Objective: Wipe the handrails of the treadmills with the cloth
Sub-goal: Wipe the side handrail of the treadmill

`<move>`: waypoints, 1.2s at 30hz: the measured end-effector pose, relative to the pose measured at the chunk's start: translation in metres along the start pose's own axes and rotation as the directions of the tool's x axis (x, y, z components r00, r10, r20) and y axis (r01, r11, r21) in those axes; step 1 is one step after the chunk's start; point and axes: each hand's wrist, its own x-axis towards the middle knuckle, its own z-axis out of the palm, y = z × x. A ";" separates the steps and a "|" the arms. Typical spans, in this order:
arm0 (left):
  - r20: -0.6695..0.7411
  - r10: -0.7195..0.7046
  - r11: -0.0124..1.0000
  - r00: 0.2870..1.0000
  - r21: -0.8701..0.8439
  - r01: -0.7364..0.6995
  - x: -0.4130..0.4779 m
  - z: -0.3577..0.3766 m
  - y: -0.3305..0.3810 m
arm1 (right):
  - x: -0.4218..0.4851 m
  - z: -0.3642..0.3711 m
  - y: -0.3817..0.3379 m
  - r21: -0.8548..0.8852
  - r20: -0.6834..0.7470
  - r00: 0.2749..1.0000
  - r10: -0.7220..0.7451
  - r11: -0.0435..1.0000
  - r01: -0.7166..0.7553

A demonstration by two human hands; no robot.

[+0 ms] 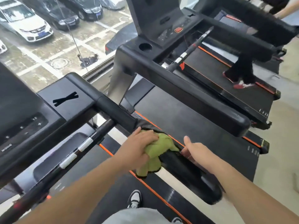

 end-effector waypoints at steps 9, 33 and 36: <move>-0.199 -0.211 0.939 0.957 0.229 0.255 0.025 0.083 0.094 | -0.033 -0.022 0.120 0.091 -0.036 0.999 -0.003 0.996 0.006; 0.088 -0.089 0.961 0.992 0.271 0.062 -0.046 0.233 0.262 | -0.081 -0.034 0.211 0.326 -0.082 0.989 -0.123 0.935 0.143; 0.082 -0.505 0.863 0.859 0.062 0.502 -0.061 0.229 0.250 | -0.081 -0.036 0.211 0.305 -0.044 0.989 -0.143 0.940 0.150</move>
